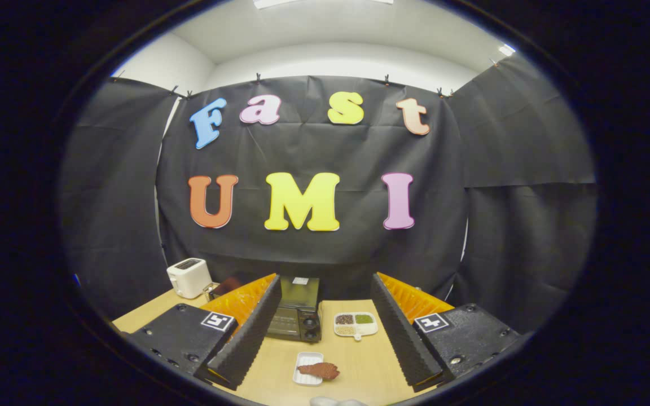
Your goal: Open the toaster oven, put the food inside, and close the toaster oven door.
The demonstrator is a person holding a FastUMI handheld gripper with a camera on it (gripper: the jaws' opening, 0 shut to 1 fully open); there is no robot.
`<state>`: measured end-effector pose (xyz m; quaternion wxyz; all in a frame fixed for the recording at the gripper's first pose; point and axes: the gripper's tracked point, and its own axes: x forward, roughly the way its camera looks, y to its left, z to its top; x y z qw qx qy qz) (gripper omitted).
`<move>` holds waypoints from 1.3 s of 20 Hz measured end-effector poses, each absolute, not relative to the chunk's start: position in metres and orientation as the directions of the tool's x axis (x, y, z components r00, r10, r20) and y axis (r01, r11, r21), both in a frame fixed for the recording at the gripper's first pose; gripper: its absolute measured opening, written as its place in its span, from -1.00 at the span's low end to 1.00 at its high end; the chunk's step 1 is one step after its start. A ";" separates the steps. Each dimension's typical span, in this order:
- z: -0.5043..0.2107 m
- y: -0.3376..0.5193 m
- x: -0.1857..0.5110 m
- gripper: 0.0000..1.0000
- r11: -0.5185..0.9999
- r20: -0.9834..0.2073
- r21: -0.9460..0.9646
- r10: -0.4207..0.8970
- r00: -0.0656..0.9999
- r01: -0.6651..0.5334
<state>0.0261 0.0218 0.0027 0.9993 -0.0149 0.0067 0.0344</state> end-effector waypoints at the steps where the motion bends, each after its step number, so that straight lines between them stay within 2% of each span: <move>1: 0.003 0.025 0.030 1.00 0.997 -0.015 -0.026 0.077 0.997 -0.078; 8: -0.015 0.057 0.068 1.00 0.991 -0.046 -0.028 0.128 0.991 -0.129; 20: -0.127 0.180 0.179 1.00 0.962 -0.183 -0.004 0.268 0.946 -0.274; 26: -0.185 0.212 0.233 1.00 0.966 -0.270 0.050 0.257 0.928 -0.253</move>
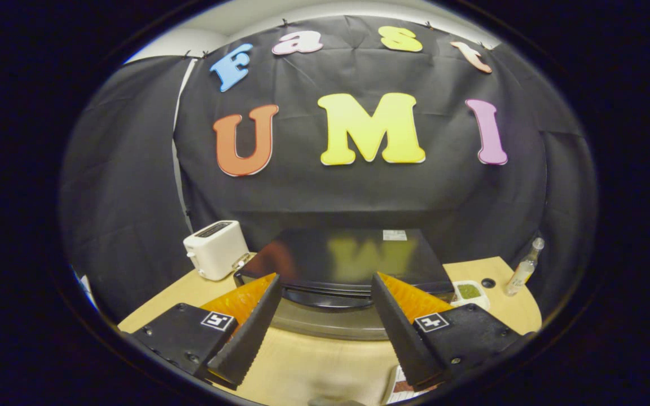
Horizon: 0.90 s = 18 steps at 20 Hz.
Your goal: Open the toaster oven, put the food inside, and close the toaster oven door.
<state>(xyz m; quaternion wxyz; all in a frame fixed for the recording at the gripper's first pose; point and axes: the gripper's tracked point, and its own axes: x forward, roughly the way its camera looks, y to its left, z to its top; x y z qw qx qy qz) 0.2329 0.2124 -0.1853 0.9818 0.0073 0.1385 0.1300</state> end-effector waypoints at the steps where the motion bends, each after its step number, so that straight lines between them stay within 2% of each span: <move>1: -0.191 0.217 0.239 1.00 0.967 -0.280 0.049 0.252 0.926 -0.249; 9: -0.220 0.227 0.276 1.00 0.987 -0.320 0.029 0.158 0.934 -0.157; 18: -0.223 0.226 0.261 1.00 0.994 -0.347 0.010 0.102 0.932 -0.105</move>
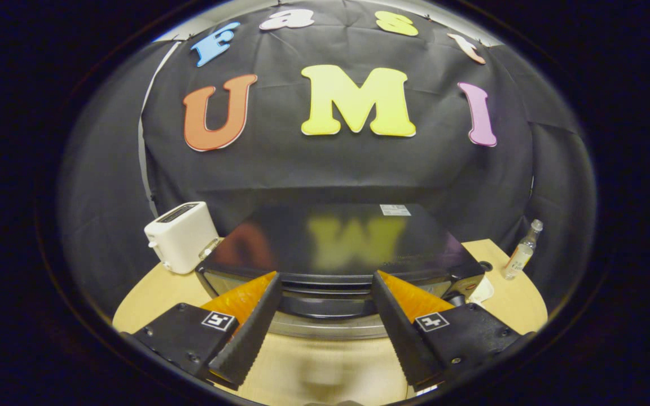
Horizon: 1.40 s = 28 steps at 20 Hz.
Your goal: Open the toaster oven, put the food inside, and close the toaster oven door.
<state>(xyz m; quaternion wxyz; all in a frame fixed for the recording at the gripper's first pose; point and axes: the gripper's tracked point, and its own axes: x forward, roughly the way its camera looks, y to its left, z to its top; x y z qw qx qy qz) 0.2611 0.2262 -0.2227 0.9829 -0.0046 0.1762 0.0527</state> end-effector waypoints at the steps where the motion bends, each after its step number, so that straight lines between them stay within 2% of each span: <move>1: -0.223 0.226 0.257 1.00 0.994 -0.349 0.005 0.103 0.932 -0.108; 22: -0.286 0.220 0.156 1.00 0.988 -0.409 -0.056 0.110 0.906 -0.145; 28: -0.320 0.217 0.135 1.00 0.987 -0.482 -0.037 0.117 0.869 -0.154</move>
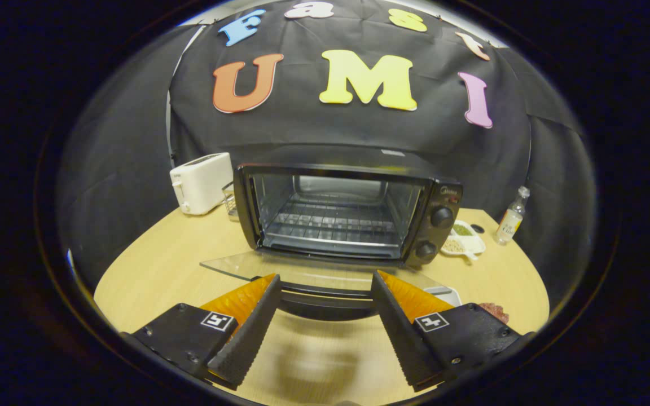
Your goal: Open the toaster oven, put the food inside, and close the toaster oven door.
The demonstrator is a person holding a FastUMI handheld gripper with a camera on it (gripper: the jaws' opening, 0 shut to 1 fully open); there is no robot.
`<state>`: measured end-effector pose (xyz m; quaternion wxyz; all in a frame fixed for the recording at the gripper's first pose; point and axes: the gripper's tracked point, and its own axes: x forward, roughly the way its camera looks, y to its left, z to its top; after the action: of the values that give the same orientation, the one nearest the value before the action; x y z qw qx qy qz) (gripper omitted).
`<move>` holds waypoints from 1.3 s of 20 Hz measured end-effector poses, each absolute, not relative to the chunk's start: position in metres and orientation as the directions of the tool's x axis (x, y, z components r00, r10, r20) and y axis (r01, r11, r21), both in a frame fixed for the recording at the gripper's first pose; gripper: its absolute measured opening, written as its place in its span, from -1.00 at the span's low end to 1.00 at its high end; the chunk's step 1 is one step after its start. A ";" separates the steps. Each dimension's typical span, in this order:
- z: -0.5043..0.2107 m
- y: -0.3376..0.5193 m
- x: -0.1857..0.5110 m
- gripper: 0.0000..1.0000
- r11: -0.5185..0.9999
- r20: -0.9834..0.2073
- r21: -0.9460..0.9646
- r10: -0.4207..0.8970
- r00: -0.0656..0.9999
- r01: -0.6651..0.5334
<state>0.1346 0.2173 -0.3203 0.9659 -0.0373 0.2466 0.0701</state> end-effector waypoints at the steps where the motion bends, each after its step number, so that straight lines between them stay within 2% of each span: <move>1: -0.326 0.217 0.131 1.00 0.987 -0.494 -0.031 0.122 0.861 -0.157; 8: -0.381 0.212 0.120 1.00 0.989 -0.592 0.029 0.135 0.795 -0.146; 13: -0.393 0.211 0.131 1.00 0.990 -0.599 0.026 0.129 0.790 -0.142; 22: -0.387 0.210 0.130 1.00 0.982 -0.577 0.022 0.164 0.800 -0.186; 26: -0.360 0.174 0.133 1.00 0.984 -0.582 0.047 0.169 0.795 -0.174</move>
<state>0.1326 0.1736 -0.3598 0.9475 -0.0044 0.3068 0.0904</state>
